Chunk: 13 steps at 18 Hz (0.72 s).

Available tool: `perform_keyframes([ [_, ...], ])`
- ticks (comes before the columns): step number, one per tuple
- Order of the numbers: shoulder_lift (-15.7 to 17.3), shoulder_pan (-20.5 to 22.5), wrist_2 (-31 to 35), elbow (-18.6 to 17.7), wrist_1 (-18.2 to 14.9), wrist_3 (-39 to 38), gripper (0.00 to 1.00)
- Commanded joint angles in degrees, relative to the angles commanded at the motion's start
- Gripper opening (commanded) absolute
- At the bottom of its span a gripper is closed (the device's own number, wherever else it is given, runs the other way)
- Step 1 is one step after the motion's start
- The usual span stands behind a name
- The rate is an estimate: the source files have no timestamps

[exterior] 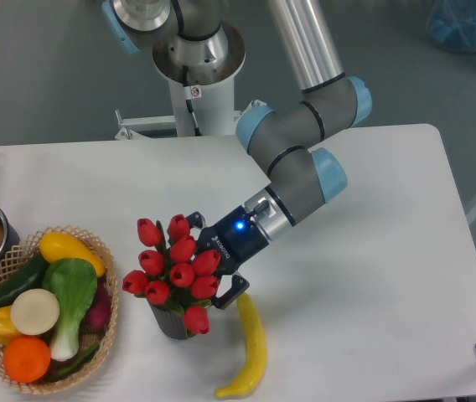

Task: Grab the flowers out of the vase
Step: 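Close the gripper on the tulip stems and adjust the grip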

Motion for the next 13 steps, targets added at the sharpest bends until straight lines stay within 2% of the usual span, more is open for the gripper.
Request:
perform_keyframes([
  [2,0.0,0.1,-1.4,0.0,0.0,0.0,0.71],
  [4,0.0,0.2,-1.8,-0.1,0.1,0.0,0.64],
  [8,0.0,0.4,-2.1,-0.1,0.1,0.0,0.61],
  [9,0.0,0.4,-2.5,-0.1,0.0,-0.1,0.56],
  [12,-0.2,0.4,-3.8,-0.2,0.1,-0.1,0.55],
  [13,-0.2,0.4,-3.8,-0.2,0.1,-0.2,0.51],
])
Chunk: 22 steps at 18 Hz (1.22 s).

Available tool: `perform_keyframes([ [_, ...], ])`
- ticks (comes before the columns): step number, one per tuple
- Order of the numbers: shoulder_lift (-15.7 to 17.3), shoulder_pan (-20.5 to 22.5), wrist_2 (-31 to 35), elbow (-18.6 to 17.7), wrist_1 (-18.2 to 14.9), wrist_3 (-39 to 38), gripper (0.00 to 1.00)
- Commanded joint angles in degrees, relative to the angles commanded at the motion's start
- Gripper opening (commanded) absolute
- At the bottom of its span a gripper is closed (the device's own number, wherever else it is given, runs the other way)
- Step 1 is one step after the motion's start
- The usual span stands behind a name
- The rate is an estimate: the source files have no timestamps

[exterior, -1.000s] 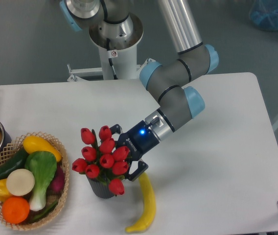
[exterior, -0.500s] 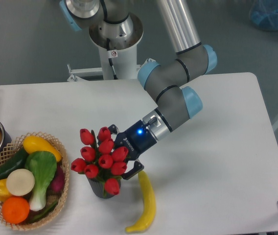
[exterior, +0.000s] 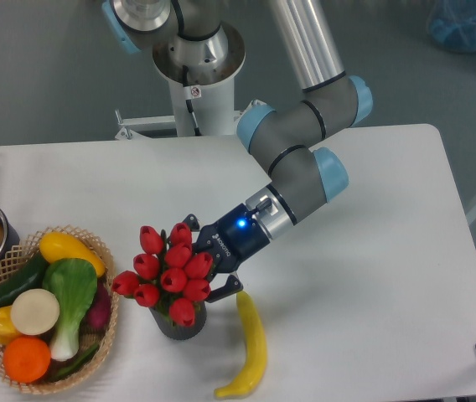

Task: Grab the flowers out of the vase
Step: 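Close the gripper on the tulip stems and adjust the grip, then lift the gripped tulips straight up out of the dark vase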

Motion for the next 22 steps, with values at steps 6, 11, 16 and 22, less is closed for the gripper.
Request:
perform_keyframes([
  [6,0.1,0.0,-0.3,0.0,0.0,-0.3,0.46],
  [11,0.3,0.0,-0.5,-0.3,0.0,-0.3,0.45],
  [16,0.3,0.0,-4.6,-1.1,0.0,-0.3,0.45],
  [22,1.5,0.3,-7.3,-1.7,0.0,-0.4,0.45],
])
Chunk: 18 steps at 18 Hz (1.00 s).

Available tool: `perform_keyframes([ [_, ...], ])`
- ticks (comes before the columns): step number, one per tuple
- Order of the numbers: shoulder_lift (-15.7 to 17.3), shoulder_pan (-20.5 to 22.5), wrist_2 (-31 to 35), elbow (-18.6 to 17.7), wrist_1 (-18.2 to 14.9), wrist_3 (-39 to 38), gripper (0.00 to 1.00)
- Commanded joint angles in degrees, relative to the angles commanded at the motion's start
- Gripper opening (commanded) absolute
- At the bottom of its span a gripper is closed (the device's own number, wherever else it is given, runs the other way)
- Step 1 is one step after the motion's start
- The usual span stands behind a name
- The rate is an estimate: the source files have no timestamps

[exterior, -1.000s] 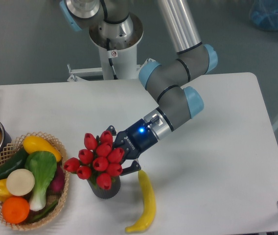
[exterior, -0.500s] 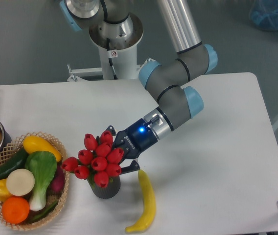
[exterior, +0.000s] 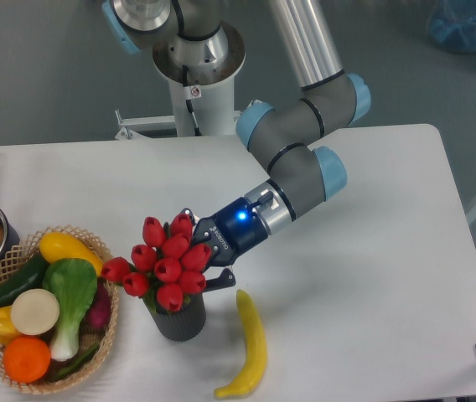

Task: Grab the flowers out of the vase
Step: 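Lift the gripped tulips straight up out of the dark vase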

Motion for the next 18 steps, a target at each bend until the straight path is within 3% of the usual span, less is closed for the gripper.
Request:
perform_keyframes([
  [12,4.0,0.3,-0.4,0.7,-0.3,-3.3,0.45],
  [18,4.2,0.9,-2.6,0.9,-0.3,-3.3,0.45],
])
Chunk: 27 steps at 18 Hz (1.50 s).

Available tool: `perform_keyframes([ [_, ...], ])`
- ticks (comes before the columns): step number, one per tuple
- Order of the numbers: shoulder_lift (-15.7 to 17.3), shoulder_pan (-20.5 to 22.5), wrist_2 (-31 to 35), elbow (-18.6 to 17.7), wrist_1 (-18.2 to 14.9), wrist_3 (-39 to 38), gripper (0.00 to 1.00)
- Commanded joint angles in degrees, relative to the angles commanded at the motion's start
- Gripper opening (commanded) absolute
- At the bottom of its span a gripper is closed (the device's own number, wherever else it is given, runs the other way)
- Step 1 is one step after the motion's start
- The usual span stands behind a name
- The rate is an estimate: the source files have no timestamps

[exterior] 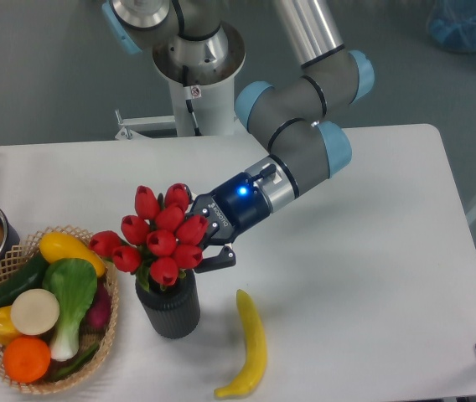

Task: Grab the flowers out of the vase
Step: 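Lift the gripped tulips straight up out of the dark vase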

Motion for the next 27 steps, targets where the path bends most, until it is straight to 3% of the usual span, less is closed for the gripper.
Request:
perform_keyframes([
  [11,5.4,1.5,-1.9,0.8,-0.1,-5.4,0.45],
  [27,10.5,1.9,-4.8,1.1,-0.2,-9.8,0.45],
])
